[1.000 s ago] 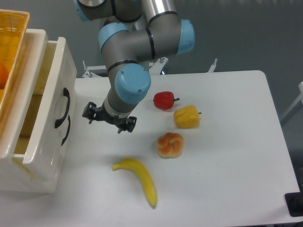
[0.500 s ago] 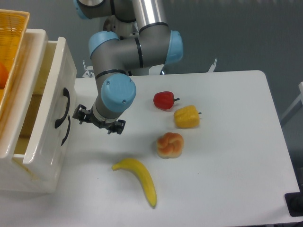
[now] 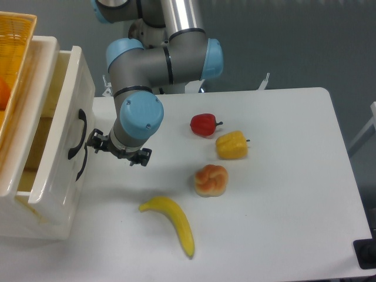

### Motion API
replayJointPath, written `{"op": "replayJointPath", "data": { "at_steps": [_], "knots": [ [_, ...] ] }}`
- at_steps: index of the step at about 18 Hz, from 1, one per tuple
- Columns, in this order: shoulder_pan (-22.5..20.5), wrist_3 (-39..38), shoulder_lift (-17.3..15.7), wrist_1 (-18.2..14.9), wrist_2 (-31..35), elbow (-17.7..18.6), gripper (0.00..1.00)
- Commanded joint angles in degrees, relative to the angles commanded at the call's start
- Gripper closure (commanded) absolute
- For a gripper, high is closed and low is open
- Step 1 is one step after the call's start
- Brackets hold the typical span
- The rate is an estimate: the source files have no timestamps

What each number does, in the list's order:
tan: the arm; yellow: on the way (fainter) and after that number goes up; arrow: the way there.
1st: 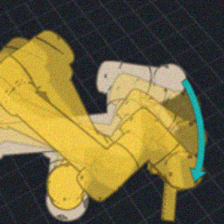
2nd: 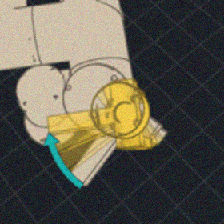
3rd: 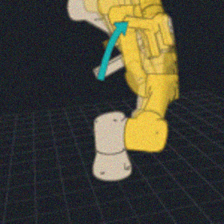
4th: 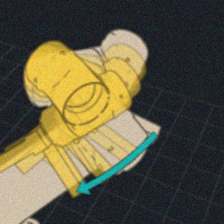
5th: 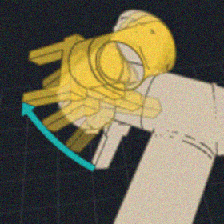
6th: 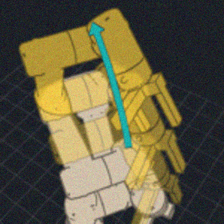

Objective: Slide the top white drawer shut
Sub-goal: 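Press the gripper against the closed drawer front near the handles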

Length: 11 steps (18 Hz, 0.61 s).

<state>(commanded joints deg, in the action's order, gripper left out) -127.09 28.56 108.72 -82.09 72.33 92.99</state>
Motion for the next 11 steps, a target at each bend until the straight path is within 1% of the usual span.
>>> {"op": "replayJointPath", "data": {
  "at_steps": [7,11],
  "knots": [
    [1.67,0.00,-0.26,0.00,-0.17,0.00,0.00],
    [1.85,0.00,-0.35,0.00,-0.18,0.00,0.00]
  ]
}}
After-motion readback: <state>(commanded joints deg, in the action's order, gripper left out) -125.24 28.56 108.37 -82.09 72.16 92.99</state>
